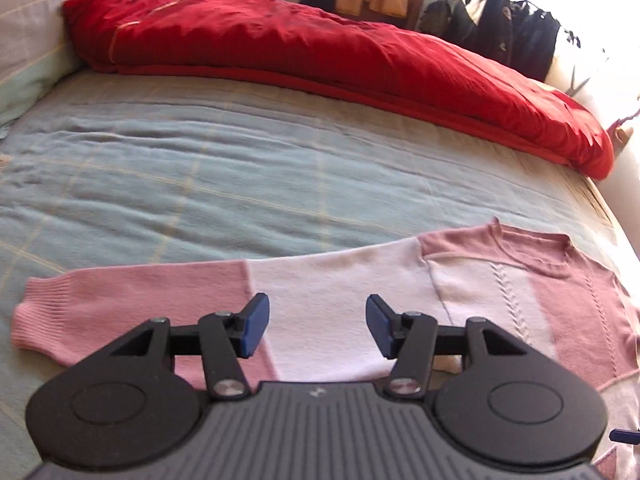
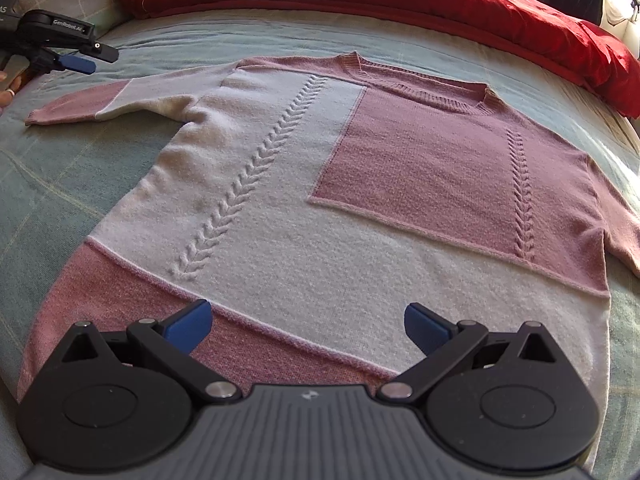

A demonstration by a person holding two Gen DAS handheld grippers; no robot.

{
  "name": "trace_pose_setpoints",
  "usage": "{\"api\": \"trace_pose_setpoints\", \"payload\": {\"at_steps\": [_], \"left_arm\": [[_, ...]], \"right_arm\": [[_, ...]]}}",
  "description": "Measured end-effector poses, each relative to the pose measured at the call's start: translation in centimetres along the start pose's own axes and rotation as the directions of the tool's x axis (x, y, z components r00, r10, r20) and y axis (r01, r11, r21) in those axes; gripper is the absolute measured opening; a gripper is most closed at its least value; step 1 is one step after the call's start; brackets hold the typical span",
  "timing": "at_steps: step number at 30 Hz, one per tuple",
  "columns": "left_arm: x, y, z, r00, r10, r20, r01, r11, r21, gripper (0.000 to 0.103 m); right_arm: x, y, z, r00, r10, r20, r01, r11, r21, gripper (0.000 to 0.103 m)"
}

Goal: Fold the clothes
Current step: 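Pull the cuff outward with the left gripper and lay the sleeve flat, then release the sleeve and lift the left gripper back over the sweater body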

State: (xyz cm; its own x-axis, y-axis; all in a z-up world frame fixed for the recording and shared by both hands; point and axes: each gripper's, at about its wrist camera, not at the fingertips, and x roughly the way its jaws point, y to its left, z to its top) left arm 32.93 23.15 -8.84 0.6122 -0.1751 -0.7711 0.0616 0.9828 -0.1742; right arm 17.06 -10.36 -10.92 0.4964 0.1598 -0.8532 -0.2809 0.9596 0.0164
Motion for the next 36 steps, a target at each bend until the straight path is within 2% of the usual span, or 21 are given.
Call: {"api": "trace_pose_setpoints", "payload": {"at_steps": [4, 7, 9, 10, 13, 15, 17, 18, 20, 22, 27, 29, 31, 32, 34, 36], "left_arm": [[3.4, -2.9, -1.8, 0.999, -0.001, -0.045, 0.005, 0.996, 0.091, 0.055], [4.7, -2.7, -3.7, 0.996, 0.069, -0.050, -0.058, 0.980, 0.191, 0.056], [4.3, -2.0, -4.5, 0.996, 0.092, -0.012, -0.087, 0.966, 0.245, 0.065], [3.9, -1.6, -4.5, 0.995, 0.102, -0.014, -0.096, 0.967, 0.238, 0.066], [2.2, -1.6, -3.2, 0.997, 0.079, -0.004, -0.077, 0.979, 0.188, 0.064], [1.3, -2.5, -2.4, 1.000, 0.005, 0.025, -0.009, 0.986, 0.168, 0.064], [1.5, -4.0, -1.9, 0.997, -0.065, 0.032, 0.059, 0.983, 0.176, 0.070], [2.0, -4.9, -2.0, 0.997, -0.078, 0.029, 0.071, 0.979, 0.192, 0.070], [3.9, -5.9, -2.4, 0.998, -0.058, -0.009, 0.059, 0.975, 0.216, 0.070], [6.0, -5.9, -3.4, 0.999, 0.020, -0.049, -0.008, 0.970, 0.242, 0.072], [4.7, -4.7, -4.9, 0.998, 0.053, -0.046, -0.036, 0.949, 0.313, 0.075], [3.7, -4.6, -4.5, 0.995, 0.082, -0.060, -0.060, 0.952, 0.299, 0.070], [2.4, -5.3, -3.7, 0.999, 0.027, -0.043, -0.015, 0.964, 0.265, 0.070], [1.8, -6.1, -3.3, 0.999, -0.029, -0.028, 0.035, 0.968, 0.249, 0.071], [1.5, -8.4, -3.1, 0.995, -0.101, -0.011, 0.100, 0.962, 0.255, 0.075], [2.2, -10.9, -3.7, 0.994, -0.110, -0.012, 0.109, 0.950, 0.294, 0.075]], "right_arm": [[0.4, -0.4, -0.4, 1.000, 0.003, -0.013, -0.003, 1.000, 0.010, 0.103], [0.7, -0.9, -0.7, 1.000, 0.003, -0.019, -0.002, 1.000, 0.024, 0.103], [0.9, -1.2, -0.8, 1.000, 0.001, -0.019, -0.001, 0.999, 0.038, 0.103], [1.0, -1.4, -0.8, 1.000, 0.003, -0.018, -0.002, 0.999, 0.044, 0.103], [1.2, -1.8, -0.8, 1.000, 0.001, -0.009, -0.001, 0.998, 0.061, 0.103], [1.3, -1.9, -0.7, 1.000, 0.003, -0.004, -0.003, 0.998, 0.071, 0.103], [1.2, -1.9, -0.7, 1.000, 0.004, 0.002, -0.004, 0.997, 0.077, 0.103], [1.2, -1.9, -0.7, 1.000, 0.003, 0.002, -0.004, 0.997, 0.076, 0.103], [1.1, -2.0, -0.8, 1.000, 0.002, 0.002, -0.002, 0.997, 0.074, 0.103], [1.0, -2.1, -0.9, 1.000, -0.002, 0.003, 0.001, 0.997, 0.075, 0.103], [1.0, -3.3, -1.2, 1.000, -0.001, 0.012, 0.000, 0.995, 0.105, 0.103], [1.0, -3.8, -1.2, 1.000, 0.000, 0.017, -0.002, 0.993, 0.118, 0.103], [1.1, -4.0, -1.2, 1.000, -0.002, 0.028, -0.002, 0.991, 0.134, 0.103], [1.1, -4.1, -1.2, 0.999, -0.002, 0.034, -0.002, 0.990, 0.142, 0.103], [0.9, -4.2, -1.1, 0.999, -0.003, 0.043, -0.003, 0.989, 0.150, 0.103], [0.8, -4.3, -1.2, 0.999, -0.005, 0.044, -0.002, 0.989, 0.148, 0.103]]}}
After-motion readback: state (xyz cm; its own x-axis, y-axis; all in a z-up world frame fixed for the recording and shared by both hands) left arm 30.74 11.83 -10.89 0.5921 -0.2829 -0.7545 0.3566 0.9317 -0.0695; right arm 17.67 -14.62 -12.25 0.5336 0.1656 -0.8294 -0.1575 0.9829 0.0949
